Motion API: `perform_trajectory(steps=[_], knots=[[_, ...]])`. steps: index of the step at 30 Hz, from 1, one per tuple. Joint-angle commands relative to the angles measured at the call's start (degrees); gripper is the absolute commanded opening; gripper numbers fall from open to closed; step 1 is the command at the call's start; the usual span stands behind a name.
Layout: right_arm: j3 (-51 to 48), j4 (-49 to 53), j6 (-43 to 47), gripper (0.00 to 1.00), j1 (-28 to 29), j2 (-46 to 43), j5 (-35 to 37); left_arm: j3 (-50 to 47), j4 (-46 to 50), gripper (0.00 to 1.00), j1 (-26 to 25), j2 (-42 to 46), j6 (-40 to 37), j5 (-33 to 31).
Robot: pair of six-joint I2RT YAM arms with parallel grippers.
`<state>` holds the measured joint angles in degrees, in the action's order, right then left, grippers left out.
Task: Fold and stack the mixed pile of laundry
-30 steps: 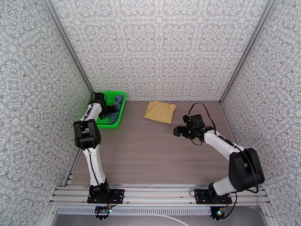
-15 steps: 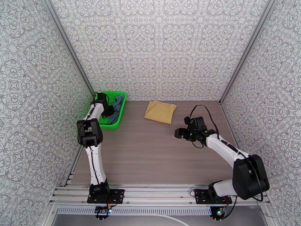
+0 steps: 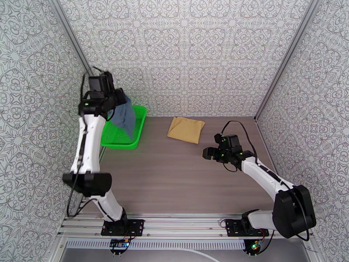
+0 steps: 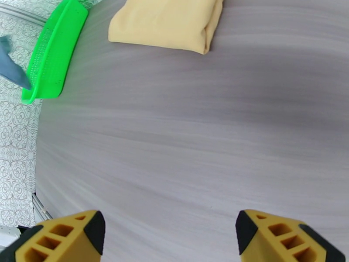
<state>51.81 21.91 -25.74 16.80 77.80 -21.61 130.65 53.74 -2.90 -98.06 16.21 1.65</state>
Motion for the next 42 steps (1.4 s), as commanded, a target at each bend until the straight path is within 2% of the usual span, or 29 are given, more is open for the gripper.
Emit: perform_trajectory(steps=[1,6,8,10,16,21,28,36,42], knots=[[1.73,0.06,-0.55,0.84,0.42,-1.64,-1.25,1.27,10.03,0.00,-6.33,2.28,-1.18,0.52],[0.39,-0.18,-0.37,0.83,0.43,-2.47,-1.16,-3.01,12.83,0.00,-17.48,6.32,0.83,-3.35],[-0.31,-0.25,-0.28,0.84,0.43,-2.74,-1.16,-9.64,10.92,0.00,-20.81,8.15,2.28,-5.16],[-0.99,-0.21,-0.11,0.84,0.40,-2.98,-1.16,-20.37,6.35,0.00,-23.65,10.23,4.34,-5.89],[-2.51,0.80,0.83,0.84,0.39,-3.39,-0.39,-50.91,-10.49,0.00,-27.24,13.63,14.55,-2.59],[-2.35,2.08,2.09,0.84,0.41,-2.38,-0.88,-67.24,-19.23,0.00,-28.99,13.45,21.20,-2.77],[1.34,3.17,3.97,0.84,3.09,3.41,-2.97,-74.99,-18.32,0.00,-29.62,14.93,23.06,-6.68],[16.97,1.67,4.95,0.79,10.50,23.13,1.59,-79.04,-18.71,0.00,-29.61,17.36,24.38,-7.28],[30.99,6.42,11.13,0.72,11.72,37.45,4.81,-79.76,-19.27,0.00,-29.35,17.64,24.18,-6.82]])
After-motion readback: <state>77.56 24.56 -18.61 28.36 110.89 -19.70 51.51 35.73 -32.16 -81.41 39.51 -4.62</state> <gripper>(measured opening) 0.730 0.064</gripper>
